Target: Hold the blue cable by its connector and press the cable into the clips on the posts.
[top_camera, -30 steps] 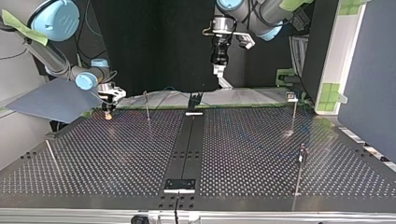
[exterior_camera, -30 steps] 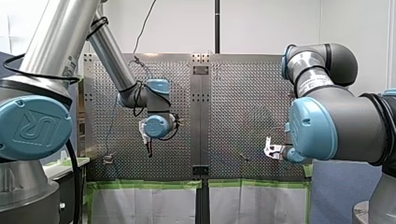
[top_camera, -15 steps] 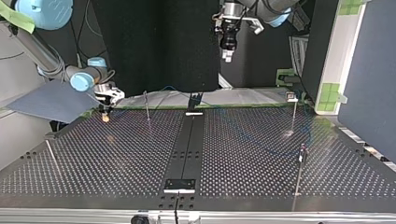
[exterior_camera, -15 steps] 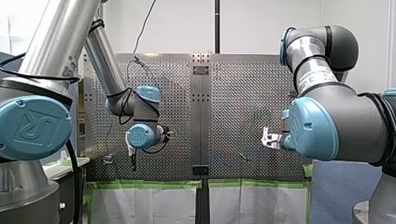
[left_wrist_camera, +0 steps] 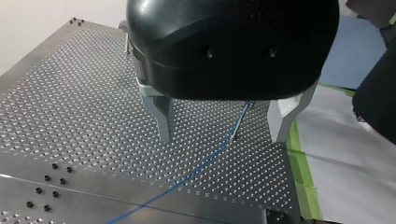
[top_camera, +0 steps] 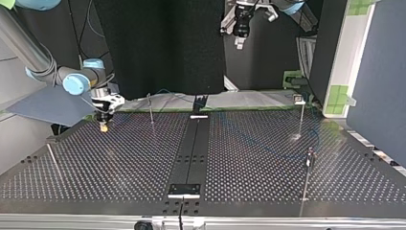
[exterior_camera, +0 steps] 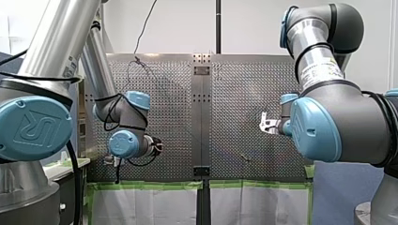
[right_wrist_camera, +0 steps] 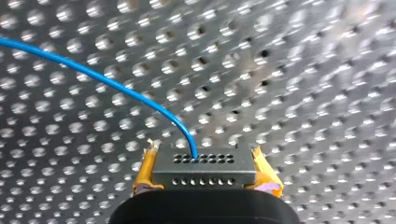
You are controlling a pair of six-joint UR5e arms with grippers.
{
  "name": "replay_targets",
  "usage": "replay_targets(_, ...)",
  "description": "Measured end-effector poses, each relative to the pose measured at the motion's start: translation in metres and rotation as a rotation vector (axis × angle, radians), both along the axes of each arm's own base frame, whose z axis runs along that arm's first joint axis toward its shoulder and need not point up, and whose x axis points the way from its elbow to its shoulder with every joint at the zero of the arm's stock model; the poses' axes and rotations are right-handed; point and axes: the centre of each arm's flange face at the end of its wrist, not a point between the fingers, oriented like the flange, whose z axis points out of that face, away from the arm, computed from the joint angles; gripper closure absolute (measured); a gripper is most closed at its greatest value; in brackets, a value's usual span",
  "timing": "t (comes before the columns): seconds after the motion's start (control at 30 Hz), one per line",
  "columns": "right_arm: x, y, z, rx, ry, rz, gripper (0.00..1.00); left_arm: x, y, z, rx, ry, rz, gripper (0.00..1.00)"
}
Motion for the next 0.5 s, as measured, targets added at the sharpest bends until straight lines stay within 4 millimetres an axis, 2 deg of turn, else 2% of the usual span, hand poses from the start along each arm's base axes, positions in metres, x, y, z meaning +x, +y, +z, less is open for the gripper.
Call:
replay_targets(0.13,0.0009,0.0002,0.0067,-0.009,0.001,0.003,1.0,-0.0028,0.0017,-0.0013,0.005,0.004,-0.003,0.0)
replay_targets(0.5,0.0011,0.0003,0.0079,-0.01,0.001,0.004,1.0,-0.0032,0.0019,-0.0015,0.006,0.005,-0.004,0.0)
